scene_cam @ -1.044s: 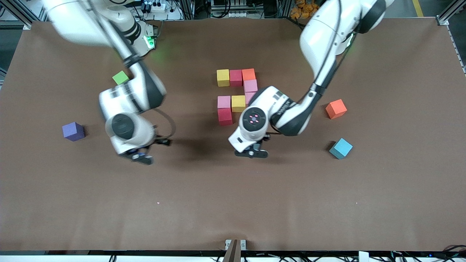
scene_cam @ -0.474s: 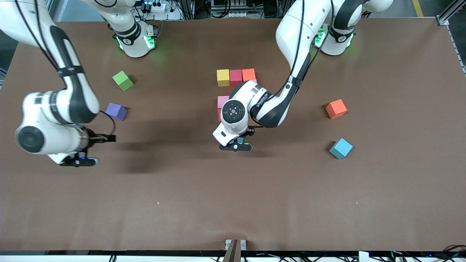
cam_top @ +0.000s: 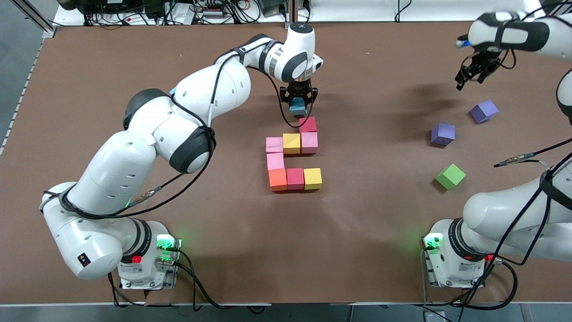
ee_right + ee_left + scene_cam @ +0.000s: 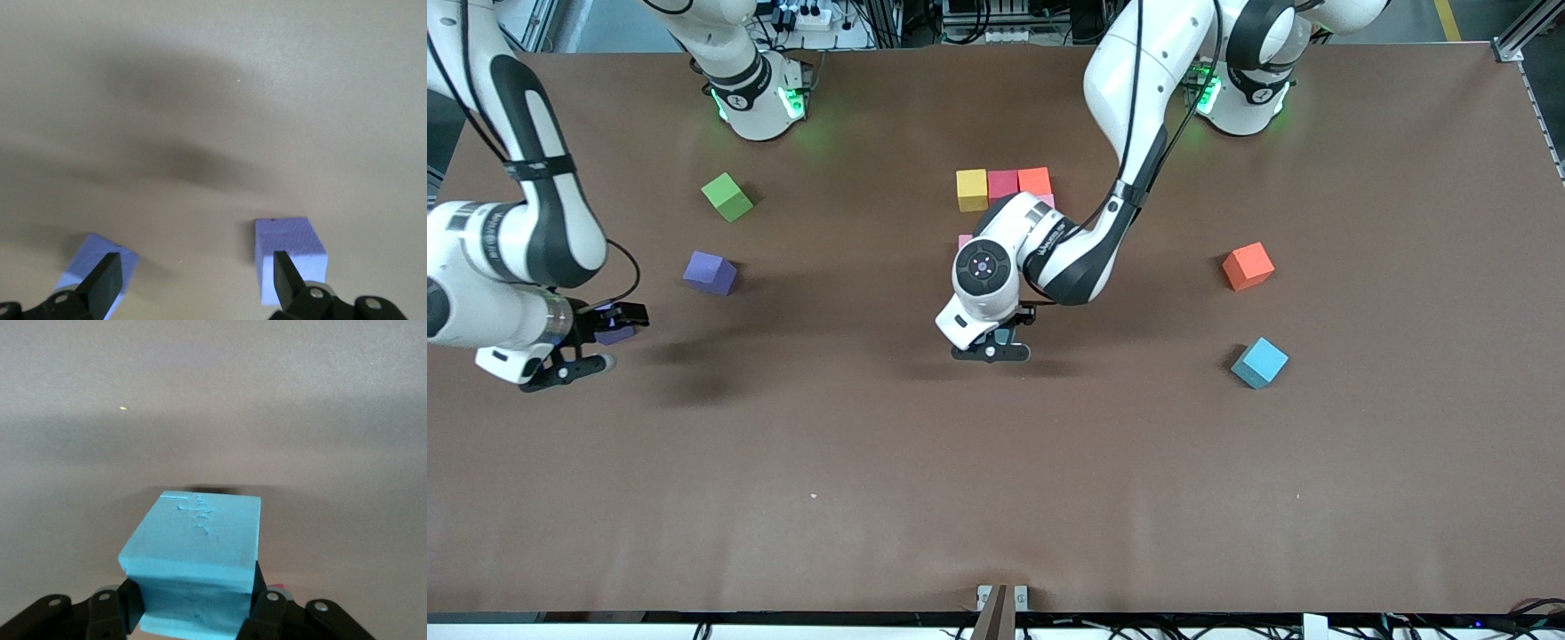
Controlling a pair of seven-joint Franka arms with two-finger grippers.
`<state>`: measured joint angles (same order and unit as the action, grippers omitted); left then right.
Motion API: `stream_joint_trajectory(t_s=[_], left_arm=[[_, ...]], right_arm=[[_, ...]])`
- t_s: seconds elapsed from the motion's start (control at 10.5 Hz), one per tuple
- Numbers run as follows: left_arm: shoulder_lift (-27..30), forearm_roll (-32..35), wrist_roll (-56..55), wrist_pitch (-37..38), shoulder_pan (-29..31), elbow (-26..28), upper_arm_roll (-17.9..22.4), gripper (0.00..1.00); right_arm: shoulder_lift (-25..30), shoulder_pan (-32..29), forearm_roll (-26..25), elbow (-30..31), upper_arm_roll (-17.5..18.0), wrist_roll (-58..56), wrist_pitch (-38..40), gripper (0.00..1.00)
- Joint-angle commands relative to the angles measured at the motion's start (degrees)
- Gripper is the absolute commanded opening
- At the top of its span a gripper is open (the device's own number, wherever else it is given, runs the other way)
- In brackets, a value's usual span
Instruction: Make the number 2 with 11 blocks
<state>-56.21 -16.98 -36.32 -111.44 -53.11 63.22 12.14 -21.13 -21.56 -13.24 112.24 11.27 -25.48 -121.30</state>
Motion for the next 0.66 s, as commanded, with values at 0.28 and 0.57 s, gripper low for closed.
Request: stream_joint_trajectory(t_s=[0.28, 0.57], left_arm=[[-3.1, -6.7, -2.2, 2.5, -2.3, -3.6, 3.2, 0.00], [-3.8, -8.2, -2.3, 2.4, -2.3, -4.2, 3.7, 0.00]], right_arm=[[0.3, -11.2, -4.3, 6.5, 0.9, -18.3, -8.7, 1.00], [-2.9, -13.6, -5.7, 6.6, 0.9, -17.9, -12.7, 1.00]])
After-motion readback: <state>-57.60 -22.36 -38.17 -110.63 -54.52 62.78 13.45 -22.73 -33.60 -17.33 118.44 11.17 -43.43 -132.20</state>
